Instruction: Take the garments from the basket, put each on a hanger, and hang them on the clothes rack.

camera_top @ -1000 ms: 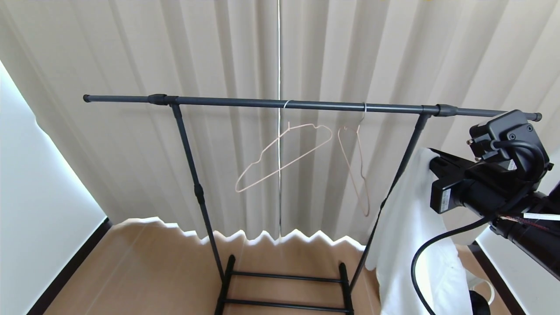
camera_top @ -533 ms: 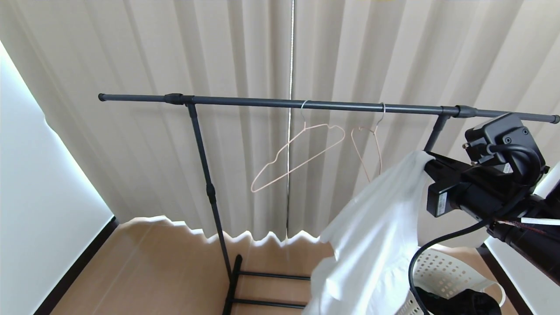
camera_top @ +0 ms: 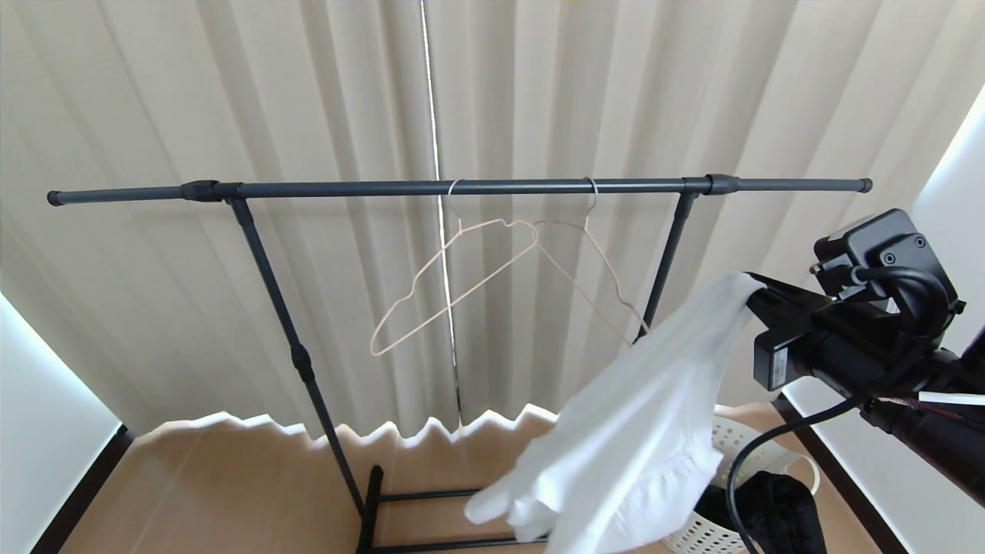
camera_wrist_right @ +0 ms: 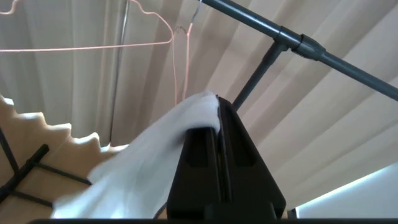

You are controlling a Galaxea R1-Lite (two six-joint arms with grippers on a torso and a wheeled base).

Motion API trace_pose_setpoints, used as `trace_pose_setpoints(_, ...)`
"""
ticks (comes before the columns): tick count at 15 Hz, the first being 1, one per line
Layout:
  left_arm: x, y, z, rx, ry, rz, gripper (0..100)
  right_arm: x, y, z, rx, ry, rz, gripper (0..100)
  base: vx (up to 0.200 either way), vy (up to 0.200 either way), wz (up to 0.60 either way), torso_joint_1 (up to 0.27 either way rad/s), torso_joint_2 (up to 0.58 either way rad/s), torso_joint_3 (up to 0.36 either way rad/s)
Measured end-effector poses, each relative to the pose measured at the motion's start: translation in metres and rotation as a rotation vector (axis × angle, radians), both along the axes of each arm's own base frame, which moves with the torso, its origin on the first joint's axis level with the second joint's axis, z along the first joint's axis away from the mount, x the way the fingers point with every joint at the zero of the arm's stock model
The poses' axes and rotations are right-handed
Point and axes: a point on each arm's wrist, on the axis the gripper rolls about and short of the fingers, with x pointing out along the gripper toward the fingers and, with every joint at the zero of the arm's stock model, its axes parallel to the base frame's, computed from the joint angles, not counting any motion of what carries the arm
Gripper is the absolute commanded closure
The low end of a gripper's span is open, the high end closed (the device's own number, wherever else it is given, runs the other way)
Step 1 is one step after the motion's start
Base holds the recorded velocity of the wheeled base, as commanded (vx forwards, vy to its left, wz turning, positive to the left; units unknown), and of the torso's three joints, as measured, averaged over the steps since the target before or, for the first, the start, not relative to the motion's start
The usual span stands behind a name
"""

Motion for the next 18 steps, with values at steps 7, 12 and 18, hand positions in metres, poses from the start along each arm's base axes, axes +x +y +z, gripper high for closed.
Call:
trace_pose_setpoints(7,0.000,0.000,0.000,0.003,0.001,0.006,0,-0.003,-0.002,0.004,0.022,-0.075,-0.003,100,0.000,0.000,0.00,0.000,0.00,0.000)
trace_pose_setpoints(12,0.001,0.000,0.000,0.096,0.011,-0.003,0,-0.010,0.006,0.007,0.001,-0.016,0.028,100,0.000,0.000,0.00,0.000,0.00,0.000)
trace_pose_setpoints(18,0.029,-0.002,0.064,-0.045,0.165,-0.108,0,-0.001,0.040,0.067,0.205,0.310,0.052,100,0.000,0.000,0.00,0.000,0.00,0.000)
